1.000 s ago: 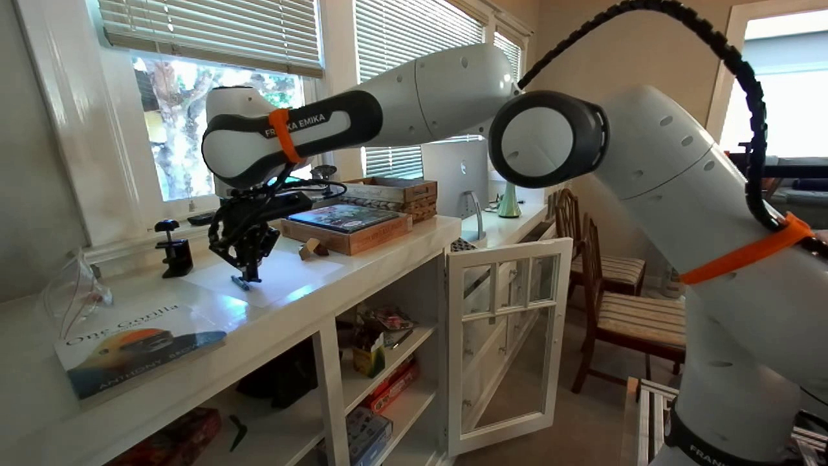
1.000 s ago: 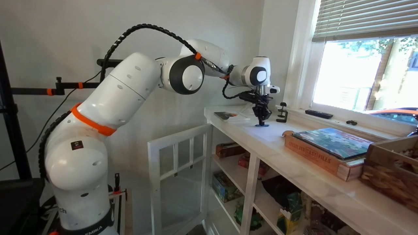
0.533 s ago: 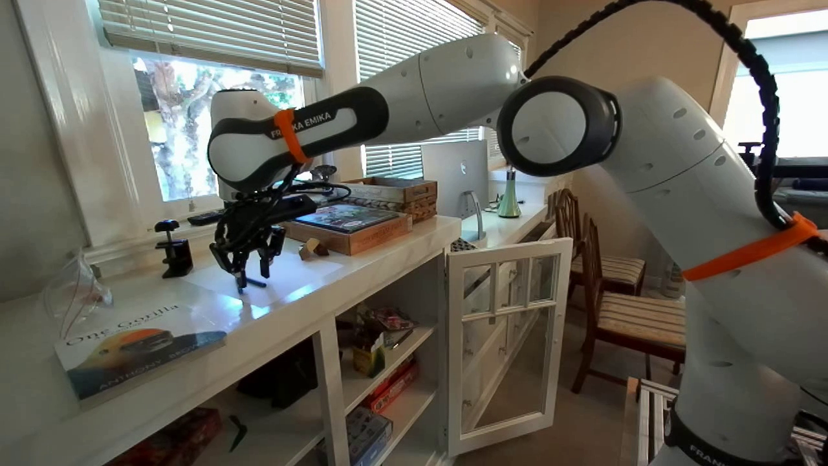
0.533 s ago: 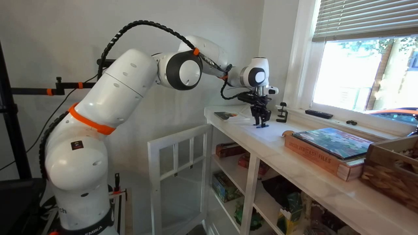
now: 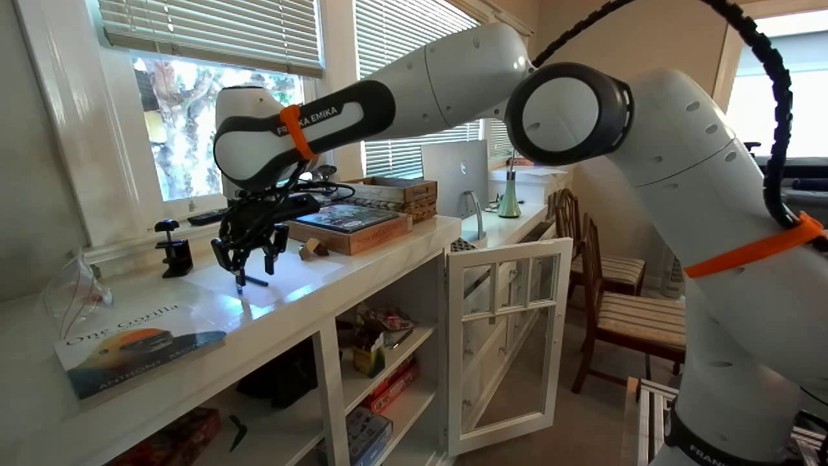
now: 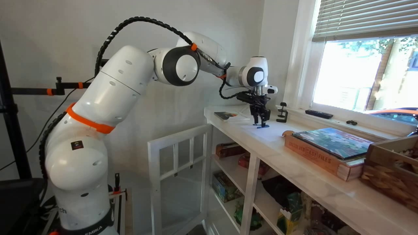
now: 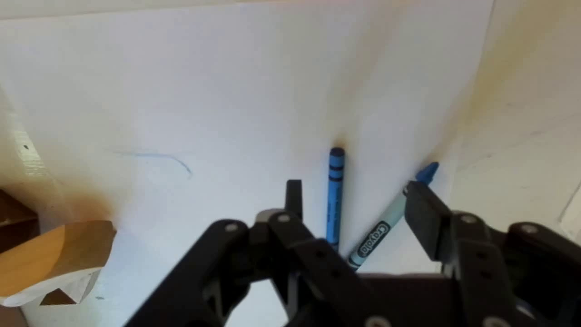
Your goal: Move the crayons to the left side of the paper
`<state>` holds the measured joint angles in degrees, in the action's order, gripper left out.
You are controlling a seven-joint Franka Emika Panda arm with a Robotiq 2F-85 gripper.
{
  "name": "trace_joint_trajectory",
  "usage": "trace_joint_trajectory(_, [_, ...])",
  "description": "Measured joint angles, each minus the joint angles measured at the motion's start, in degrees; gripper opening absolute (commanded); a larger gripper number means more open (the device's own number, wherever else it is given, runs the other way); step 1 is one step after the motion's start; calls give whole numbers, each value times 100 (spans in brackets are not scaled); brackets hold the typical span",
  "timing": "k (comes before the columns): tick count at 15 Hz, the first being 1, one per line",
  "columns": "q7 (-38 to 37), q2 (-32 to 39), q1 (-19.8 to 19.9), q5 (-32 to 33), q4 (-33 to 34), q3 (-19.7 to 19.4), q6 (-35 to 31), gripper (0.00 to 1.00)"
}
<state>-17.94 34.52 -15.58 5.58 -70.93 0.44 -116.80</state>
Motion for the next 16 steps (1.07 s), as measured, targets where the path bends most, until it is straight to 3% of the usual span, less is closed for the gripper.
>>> trace_joint_trajectory(7, [-119, -197, 0, 7, -189, 0, -110, 55])
trace_joint_trajectory(9, [-160, -244, 1, 15, -227, -2, -110, 85])
trace_joint_trajectory(11, [-219, -329, 4, 19, -303, -5, -103, 98])
trace_joint_trajectory(16, [-232, -718, 7, 14, -606, 9, 270, 100])
